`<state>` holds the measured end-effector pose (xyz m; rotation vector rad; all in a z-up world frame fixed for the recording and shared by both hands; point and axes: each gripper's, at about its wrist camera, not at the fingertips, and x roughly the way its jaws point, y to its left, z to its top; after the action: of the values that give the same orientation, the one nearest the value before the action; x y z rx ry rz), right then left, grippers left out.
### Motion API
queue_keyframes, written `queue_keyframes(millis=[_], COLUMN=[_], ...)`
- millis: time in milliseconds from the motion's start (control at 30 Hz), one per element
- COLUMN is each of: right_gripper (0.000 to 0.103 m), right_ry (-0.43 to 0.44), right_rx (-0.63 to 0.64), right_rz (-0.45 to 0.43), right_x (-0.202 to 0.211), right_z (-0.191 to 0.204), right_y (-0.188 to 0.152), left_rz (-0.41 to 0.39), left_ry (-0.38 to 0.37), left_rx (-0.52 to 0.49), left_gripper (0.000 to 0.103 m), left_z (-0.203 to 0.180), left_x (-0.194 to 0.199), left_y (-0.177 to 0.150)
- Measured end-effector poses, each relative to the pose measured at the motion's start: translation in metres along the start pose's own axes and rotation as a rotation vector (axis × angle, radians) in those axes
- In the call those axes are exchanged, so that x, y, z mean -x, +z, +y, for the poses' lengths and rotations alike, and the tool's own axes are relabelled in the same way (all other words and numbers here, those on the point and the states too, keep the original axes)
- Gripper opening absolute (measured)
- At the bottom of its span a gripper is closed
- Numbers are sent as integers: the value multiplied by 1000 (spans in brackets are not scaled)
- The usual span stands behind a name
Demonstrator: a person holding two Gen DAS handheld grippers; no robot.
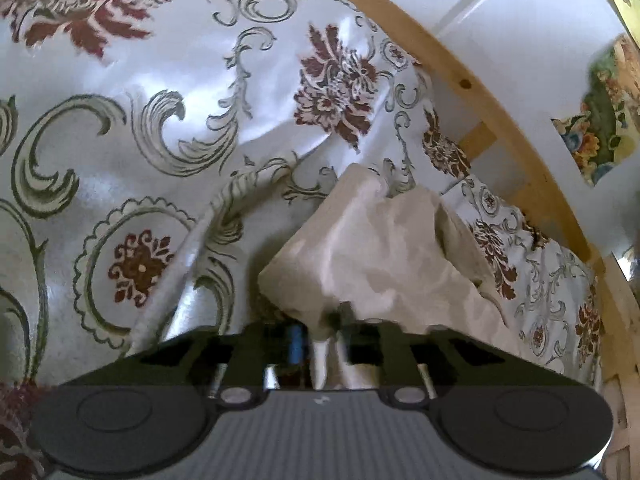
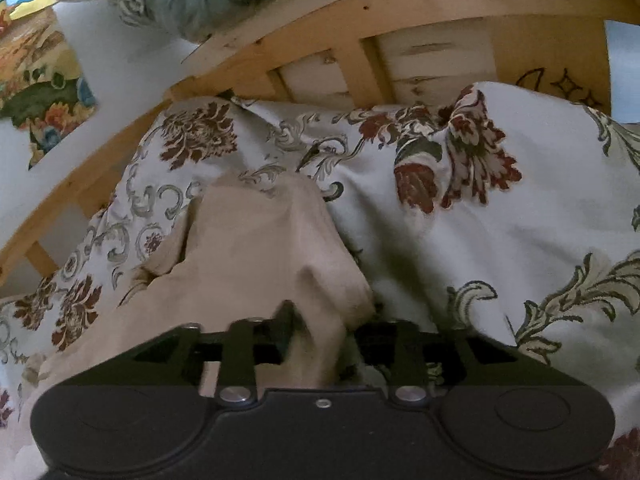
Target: Fold large clothes
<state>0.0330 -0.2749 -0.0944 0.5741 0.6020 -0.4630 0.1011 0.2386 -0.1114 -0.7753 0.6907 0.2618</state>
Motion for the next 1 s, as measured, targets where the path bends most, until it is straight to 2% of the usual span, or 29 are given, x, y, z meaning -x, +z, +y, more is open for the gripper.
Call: queue_keyframes(millis=[33,133,167,267,333,433,467,567,633,700,767,800,867,933,1000], right_gripper=[63,80,82,96,97,97,98,101,101,101,102,102,102,102,101], right_ry=[-7,-49,-49,-6,89,295,335,344,304,283,290,292,287,290,306], right_rx=[15,136,180,352,498,730,780,931,996,1029,1000,996,1006,1002,979], right_rz=[-19,-148,-179,-272,-305,-261,-273,-320,-274,-214,-231,-234,-240,-245,-241], right_x=[2,17,20,27,21,0,-5,-24,-41,-56,-61,-63,-61,-60,-60], right_z=[3,24,31,61,89,135,145,171,182,184,176,176,178,176,173], right_y=[-1,-6,-8,-19,-27,-41,-46,-64,-74,-85,-90,-92,-95,-96,-91], left_rz=[3,10,11,12,14,19,24,38,45,38,33,16,-56,-140,-189], left_ry=[11,-21,-36,-64,-69,-82,-80,-74,-57,-21,-37,-45,-48,-76,-145], left_rx=[11,39,27,-46,-83,-117,-131,-158,-161,-148,-114,-108,-194,-360,-490], left_gripper=[60,71,78,91,94,97,97,96,90,75,32,26,7,3,2], left_z=[3,10,10,3,-3,-5,-6,-9,-10,-11,-10,-13,-28,-55,-82], left_x=[-2,-9,-11,-15,-17,-18,-19,-20,-21,-22,-21,-18,-4,16,35], left_y=[0,-3,-4,-8,-11,-12,-11,-8,-5,-2,0,-1,-6,-14,-18])
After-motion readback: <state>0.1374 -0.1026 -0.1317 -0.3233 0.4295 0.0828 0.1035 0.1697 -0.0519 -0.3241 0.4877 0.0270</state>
